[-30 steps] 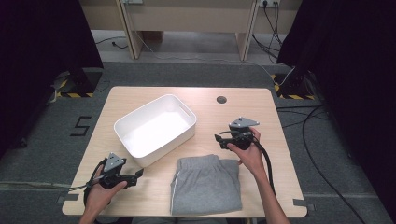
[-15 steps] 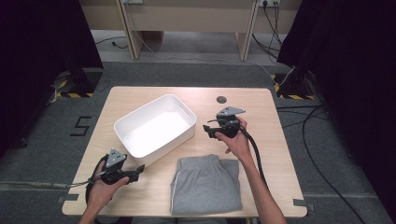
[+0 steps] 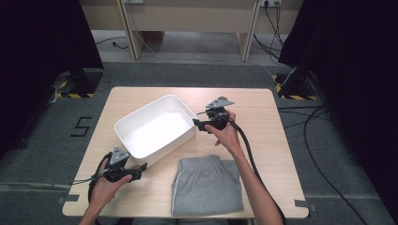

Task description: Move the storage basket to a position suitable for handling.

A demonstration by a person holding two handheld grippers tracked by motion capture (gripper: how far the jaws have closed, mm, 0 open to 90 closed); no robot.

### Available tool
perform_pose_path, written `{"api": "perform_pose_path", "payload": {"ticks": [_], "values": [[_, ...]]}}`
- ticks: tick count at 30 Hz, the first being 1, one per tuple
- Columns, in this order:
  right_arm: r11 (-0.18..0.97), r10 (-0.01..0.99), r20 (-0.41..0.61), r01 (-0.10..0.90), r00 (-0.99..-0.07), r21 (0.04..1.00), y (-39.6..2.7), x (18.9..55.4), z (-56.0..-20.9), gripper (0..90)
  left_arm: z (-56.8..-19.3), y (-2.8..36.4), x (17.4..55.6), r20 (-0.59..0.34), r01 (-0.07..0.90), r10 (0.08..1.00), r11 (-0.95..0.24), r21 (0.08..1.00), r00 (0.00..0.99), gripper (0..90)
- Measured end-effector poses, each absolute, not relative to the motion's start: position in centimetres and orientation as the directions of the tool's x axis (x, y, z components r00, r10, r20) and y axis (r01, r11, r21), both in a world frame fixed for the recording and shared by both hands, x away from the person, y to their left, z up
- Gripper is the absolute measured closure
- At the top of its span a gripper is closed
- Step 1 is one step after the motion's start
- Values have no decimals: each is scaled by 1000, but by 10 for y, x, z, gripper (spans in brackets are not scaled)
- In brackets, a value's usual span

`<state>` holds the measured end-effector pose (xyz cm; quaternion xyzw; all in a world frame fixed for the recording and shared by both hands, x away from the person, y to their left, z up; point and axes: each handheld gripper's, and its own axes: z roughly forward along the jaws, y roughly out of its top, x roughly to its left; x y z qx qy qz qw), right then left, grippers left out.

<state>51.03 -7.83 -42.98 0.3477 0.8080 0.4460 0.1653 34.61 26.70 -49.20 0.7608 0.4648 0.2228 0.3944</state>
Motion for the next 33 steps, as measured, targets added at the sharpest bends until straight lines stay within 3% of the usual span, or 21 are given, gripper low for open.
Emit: {"api": "perform_pose_path", "payload": {"ticks": [4, 15, 33], "values": [[405, 722, -1, 422, -691, 811, -72, 516, -435, 287, -491, 267, 347, -24, 528, 880, -262, 807, 474, 145], [387, 731, 35, 457, -681, 801, -76, 519, -438, 290, -489, 267, 352, -37, 526, 878, -252, 813, 478, 144], [366, 763, 15, 450, -647, 814, -109, 483, -439, 289, -478, 252, 361, -28, 507, 871, -259, 822, 490, 184]]}}
